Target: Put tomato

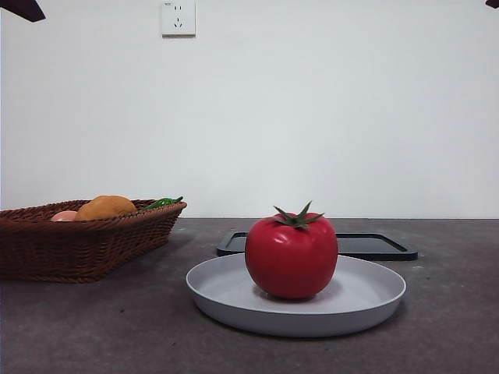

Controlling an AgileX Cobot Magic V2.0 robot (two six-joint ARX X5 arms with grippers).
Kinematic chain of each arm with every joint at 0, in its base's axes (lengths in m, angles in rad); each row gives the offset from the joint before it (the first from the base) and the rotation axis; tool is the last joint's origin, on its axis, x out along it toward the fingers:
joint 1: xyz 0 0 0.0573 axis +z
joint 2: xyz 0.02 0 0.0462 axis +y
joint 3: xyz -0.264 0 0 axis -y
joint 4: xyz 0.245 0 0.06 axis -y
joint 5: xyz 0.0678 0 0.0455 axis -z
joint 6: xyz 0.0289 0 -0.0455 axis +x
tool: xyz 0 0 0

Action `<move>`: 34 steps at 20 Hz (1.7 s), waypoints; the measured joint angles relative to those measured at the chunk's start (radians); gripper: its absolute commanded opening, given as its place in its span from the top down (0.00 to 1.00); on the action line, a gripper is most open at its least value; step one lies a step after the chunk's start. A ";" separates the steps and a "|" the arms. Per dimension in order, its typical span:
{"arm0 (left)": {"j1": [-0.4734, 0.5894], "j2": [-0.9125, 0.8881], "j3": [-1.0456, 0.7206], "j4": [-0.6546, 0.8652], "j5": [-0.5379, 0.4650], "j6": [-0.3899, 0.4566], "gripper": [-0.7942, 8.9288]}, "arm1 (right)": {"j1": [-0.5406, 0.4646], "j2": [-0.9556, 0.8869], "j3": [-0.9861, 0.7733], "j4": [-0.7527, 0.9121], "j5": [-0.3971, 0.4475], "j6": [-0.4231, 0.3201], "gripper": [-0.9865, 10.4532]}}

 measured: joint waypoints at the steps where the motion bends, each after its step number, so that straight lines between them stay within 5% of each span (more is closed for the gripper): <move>1: 0.000 0.000 0.000 0.000 0.000 0.001 0.37 | 0.003 0.007 0.000 0.002 -0.001 0.000 0.55; 21: 0.000 0.000 0.000 0.001 0.000 0.001 0.37 | 0.215 0.573 0.000 0.312 0.056 0.000 0.48; 34: 0.000 0.000 0.000 0.001 0.000 0.001 0.37 | 0.288 0.739 0.000 0.431 0.131 0.000 0.44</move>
